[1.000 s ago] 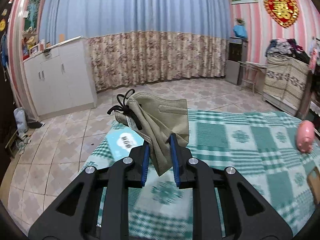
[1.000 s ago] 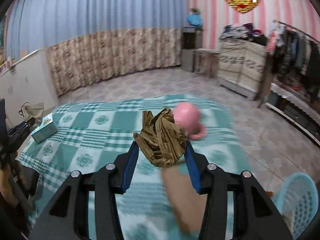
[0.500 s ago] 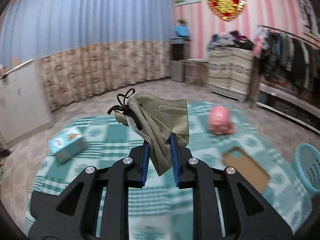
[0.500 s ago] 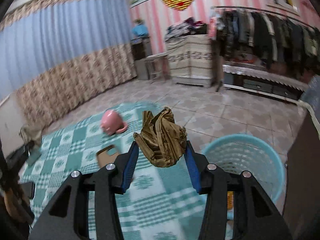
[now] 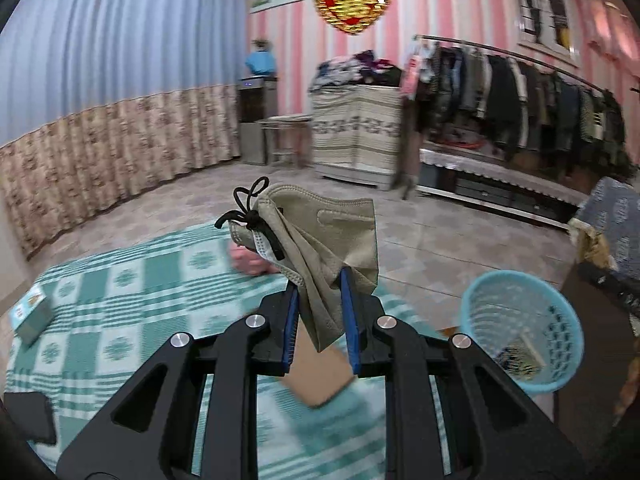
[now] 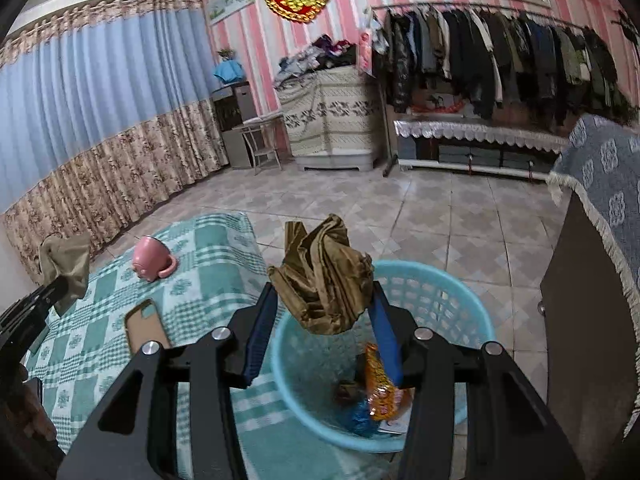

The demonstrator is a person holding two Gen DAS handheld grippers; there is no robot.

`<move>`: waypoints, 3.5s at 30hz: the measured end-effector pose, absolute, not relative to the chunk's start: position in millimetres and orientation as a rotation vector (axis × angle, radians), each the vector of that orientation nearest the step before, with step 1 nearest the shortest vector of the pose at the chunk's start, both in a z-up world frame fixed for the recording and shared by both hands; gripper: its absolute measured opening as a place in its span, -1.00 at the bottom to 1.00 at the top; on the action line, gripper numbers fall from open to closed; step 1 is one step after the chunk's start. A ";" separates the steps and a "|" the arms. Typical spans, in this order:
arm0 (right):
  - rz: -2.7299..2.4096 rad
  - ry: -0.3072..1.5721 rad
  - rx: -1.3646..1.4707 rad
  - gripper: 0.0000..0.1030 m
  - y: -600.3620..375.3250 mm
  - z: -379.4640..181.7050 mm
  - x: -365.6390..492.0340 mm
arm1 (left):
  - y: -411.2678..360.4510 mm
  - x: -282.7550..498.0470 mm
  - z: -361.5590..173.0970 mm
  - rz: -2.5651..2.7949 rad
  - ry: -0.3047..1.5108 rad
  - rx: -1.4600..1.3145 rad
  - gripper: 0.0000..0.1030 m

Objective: Collect trash

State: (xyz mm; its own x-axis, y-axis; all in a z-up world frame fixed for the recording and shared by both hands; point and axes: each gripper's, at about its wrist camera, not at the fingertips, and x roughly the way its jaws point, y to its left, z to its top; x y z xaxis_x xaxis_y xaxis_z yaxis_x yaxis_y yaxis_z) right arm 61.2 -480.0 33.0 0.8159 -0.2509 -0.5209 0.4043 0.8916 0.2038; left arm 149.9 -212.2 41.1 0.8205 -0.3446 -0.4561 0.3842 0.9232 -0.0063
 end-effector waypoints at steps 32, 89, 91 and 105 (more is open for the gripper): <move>-0.600 0.556 0.501 -0.10 -574.3 -21.3 47.1 | -423.5 173.7 -44.1 -0.773 0.628 0.340 -0.49; -0.264 0.505 0.113 0.90 -300.0 21.8 16.5 | -57.0 80.8 65.2 -0.114 0.411 0.080 0.90; -0.250 0.507 0.105 0.90 -293.5 20.6 12.7 | -49.7 71.2 58.1 -0.086 0.412 0.073 0.89; -0.157 0.505 0.099 0.90 -260.0 -9.9 2.4 | -35.4 22.3 8.5 -0.055 0.397 0.093 0.90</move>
State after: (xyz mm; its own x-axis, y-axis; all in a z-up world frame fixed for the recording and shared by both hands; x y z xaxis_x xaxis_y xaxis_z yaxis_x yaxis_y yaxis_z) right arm 2.4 -260.0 -9.9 0.8633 -0.1251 -0.4890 0.1739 0.9832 0.0554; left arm 22.3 -35.4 8.5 0.9210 -0.0352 -0.3881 0.0717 0.9942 0.0798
